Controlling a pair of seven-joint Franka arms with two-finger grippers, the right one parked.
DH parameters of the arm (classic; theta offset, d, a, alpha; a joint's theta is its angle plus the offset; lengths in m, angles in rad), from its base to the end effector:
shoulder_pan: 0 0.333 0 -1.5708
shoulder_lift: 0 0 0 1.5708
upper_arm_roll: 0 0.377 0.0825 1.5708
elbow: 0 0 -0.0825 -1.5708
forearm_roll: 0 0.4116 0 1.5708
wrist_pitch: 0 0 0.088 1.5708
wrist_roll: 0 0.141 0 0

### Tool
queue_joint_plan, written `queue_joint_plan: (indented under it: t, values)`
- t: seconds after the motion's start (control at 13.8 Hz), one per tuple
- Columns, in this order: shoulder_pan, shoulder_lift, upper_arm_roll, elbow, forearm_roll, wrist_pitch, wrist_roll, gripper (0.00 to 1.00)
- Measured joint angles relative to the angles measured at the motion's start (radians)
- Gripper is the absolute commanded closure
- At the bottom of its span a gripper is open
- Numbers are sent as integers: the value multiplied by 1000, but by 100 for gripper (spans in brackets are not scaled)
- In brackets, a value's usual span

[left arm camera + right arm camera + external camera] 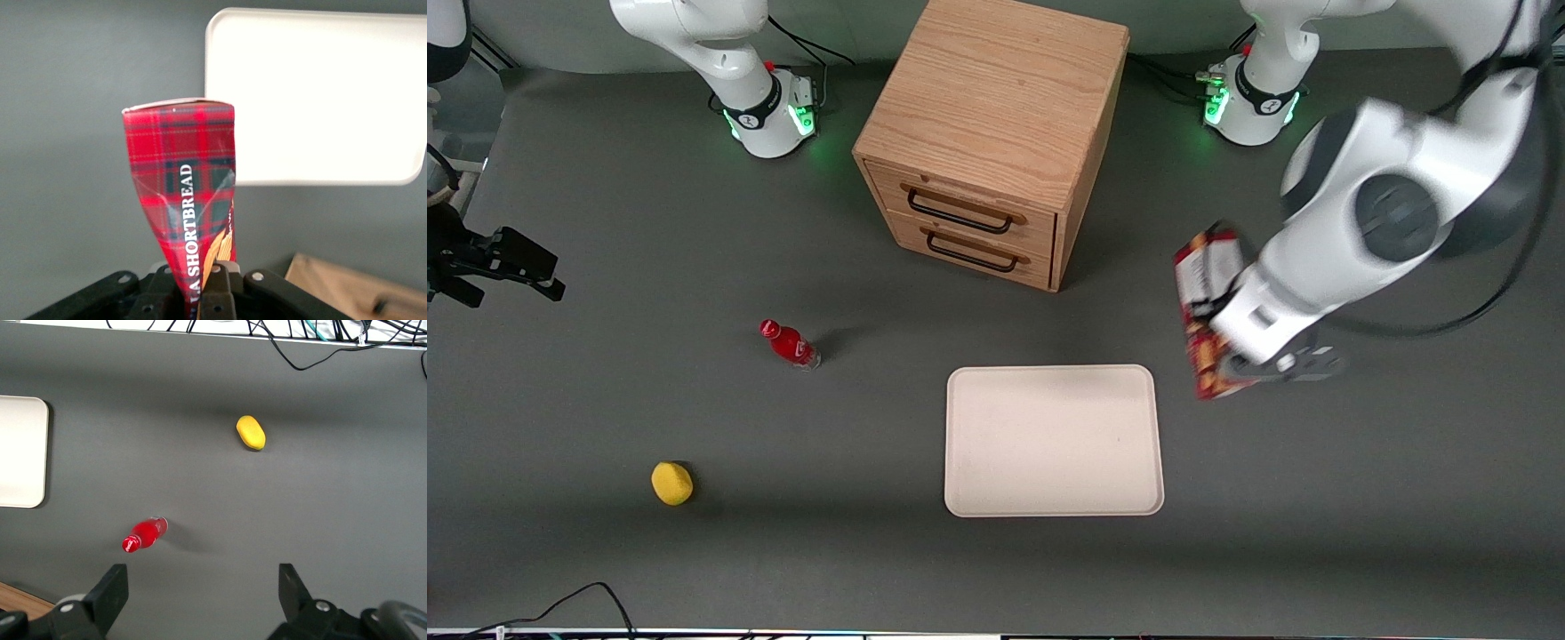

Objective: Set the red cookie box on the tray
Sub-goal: 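Carry the held box over the cream tray with the left gripper, then lower the box onto the tray and open the left gripper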

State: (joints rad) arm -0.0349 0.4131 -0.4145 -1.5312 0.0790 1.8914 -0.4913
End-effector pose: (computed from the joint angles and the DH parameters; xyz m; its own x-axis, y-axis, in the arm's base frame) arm 0.6667 -0.2665 0.4465 0.9974 0.0439 -0.0573 0.0478 -0.9965 0.0689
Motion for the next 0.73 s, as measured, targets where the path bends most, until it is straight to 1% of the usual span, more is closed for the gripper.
queue_joint_plan:
  t: [0.15, 0.29, 0.36, 0.51, 0.58, 0.65, 0.73]
  values:
    - [-23, 134, -7, 0, 95, 176, -75, 100]
    - [-31, 244, -8, 3, 174, 326, -120, 100]
    - [-31, 281, -8, 5, 205, 379, -134, 100]
    - [-30, 323, -8, 12, 252, 428, -144, 100]
    - [-30, 329, -8, 13, 266, 433, -146, 49]
    - [-30, 329, -8, 13, 276, 433, -148, 0]
    - [-30, 329, -8, 14, 285, 433, -148, 0]
